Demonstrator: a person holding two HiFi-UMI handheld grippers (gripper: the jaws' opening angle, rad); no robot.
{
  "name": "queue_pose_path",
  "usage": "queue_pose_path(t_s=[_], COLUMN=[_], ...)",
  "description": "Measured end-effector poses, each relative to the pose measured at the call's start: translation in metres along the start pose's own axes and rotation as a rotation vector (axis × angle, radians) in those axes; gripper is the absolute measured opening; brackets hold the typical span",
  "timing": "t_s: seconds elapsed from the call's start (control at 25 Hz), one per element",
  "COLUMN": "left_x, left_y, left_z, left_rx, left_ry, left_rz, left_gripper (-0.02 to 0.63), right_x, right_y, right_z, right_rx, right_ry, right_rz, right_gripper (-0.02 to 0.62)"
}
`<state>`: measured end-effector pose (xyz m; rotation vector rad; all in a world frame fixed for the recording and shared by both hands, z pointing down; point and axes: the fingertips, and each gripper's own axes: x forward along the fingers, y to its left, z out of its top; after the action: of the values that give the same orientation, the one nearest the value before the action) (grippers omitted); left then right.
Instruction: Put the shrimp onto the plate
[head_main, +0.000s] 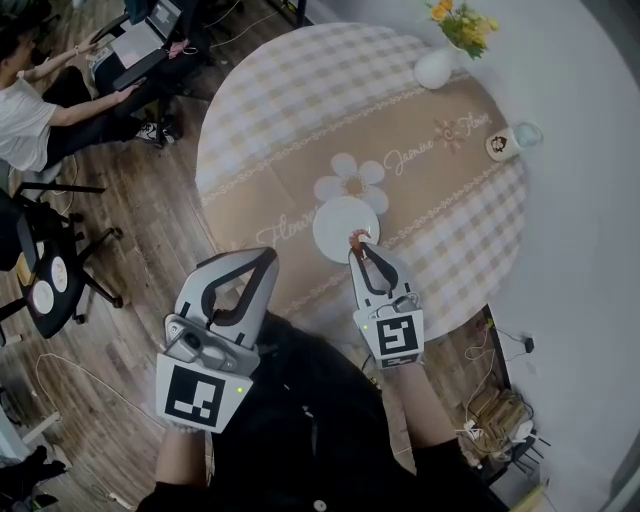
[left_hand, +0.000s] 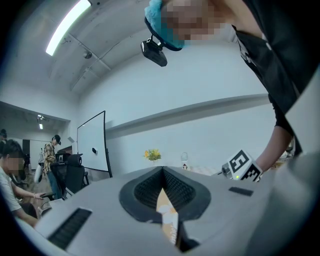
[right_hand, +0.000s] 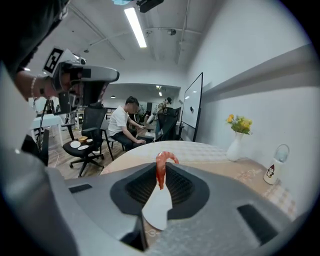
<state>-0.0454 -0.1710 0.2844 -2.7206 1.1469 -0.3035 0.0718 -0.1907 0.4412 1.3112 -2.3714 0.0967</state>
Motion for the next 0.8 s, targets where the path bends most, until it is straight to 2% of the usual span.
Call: queue_pose_path(t_s=[0.48,0.8], left_x=[-0.001,0.002], left_y=[-0.002,-0.005], left_z=[-0.007,-0.013], left_rx=[-0.012,-0.024], left_ry=[0.024,0.043], left_rz=[0.015,0.016], left_gripper=[0.0,0.0], right_x=[0.039,0.058], right_y=[0.006,0.019], right_z=[-0.065,-0.105], right_rx=[-0.031,-0.076], right_ry=[0.162,0.277], right_rz=[0.074,0.161], right_gripper=[0.043,0.043])
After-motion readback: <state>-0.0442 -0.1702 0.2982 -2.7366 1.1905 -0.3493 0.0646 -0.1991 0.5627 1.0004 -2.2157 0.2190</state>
